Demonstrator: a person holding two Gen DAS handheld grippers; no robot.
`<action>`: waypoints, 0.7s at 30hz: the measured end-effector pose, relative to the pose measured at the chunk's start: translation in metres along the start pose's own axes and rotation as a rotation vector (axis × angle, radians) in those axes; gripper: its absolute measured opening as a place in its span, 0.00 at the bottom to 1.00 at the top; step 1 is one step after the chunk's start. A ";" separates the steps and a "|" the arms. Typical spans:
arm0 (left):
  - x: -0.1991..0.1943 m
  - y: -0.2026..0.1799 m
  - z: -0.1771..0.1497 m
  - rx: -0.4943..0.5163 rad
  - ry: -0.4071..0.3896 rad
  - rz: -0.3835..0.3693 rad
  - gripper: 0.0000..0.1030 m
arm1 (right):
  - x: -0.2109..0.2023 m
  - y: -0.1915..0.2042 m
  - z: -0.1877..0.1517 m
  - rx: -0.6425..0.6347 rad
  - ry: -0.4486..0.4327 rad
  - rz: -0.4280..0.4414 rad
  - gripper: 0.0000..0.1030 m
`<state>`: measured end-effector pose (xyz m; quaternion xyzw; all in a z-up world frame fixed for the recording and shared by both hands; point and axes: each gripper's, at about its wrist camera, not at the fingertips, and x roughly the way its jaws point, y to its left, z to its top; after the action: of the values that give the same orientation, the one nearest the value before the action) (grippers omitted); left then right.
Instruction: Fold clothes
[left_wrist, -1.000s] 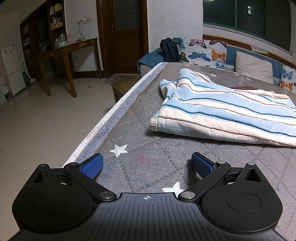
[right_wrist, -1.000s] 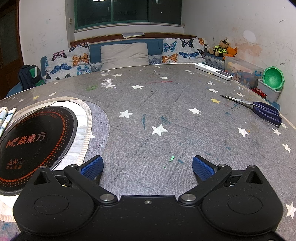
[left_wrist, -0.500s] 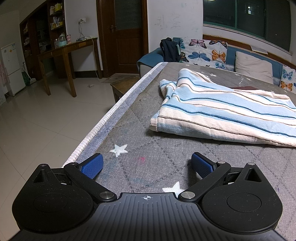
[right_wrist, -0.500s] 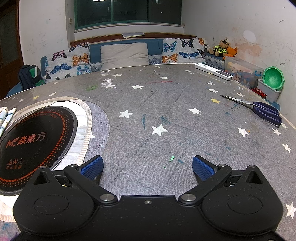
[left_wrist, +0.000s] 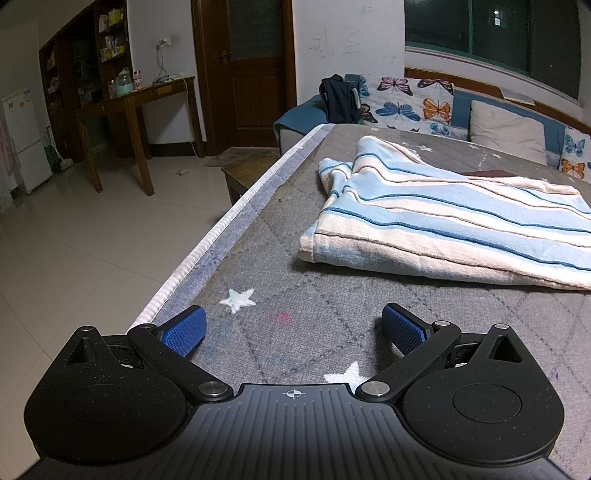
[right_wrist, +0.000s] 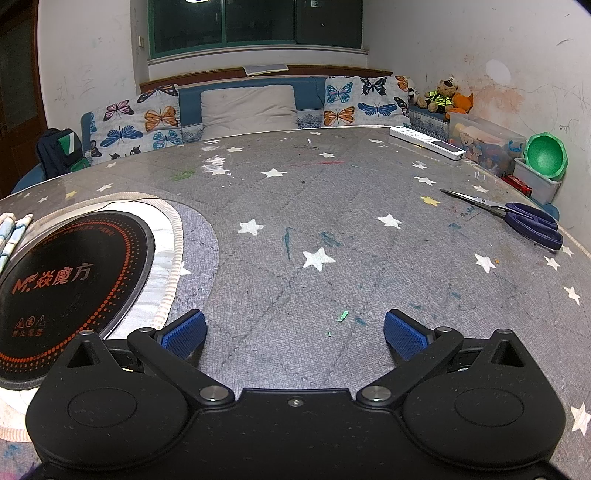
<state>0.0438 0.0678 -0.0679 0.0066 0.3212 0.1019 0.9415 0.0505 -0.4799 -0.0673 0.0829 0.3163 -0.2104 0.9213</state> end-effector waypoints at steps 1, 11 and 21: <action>0.000 -0.001 0.000 0.005 -0.002 0.003 1.00 | 0.000 0.000 0.000 0.000 0.000 0.000 1.00; -0.002 -0.007 0.000 0.047 -0.019 0.024 0.99 | 0.000 0.000 0.000 0.000 0.000 0.000 1.00; -0.005 -0.014 0.001 0.089 -0.026 0.040 0.99 | 0.000 0.000 0.000 0.000 0.001 0.000 1.00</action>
<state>0.0434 0.0532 -0.0650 0.0562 0.3131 0.1064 0.9421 0.0506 -0.4801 -0.0673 0.0831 0.3165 -0.2104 0.9212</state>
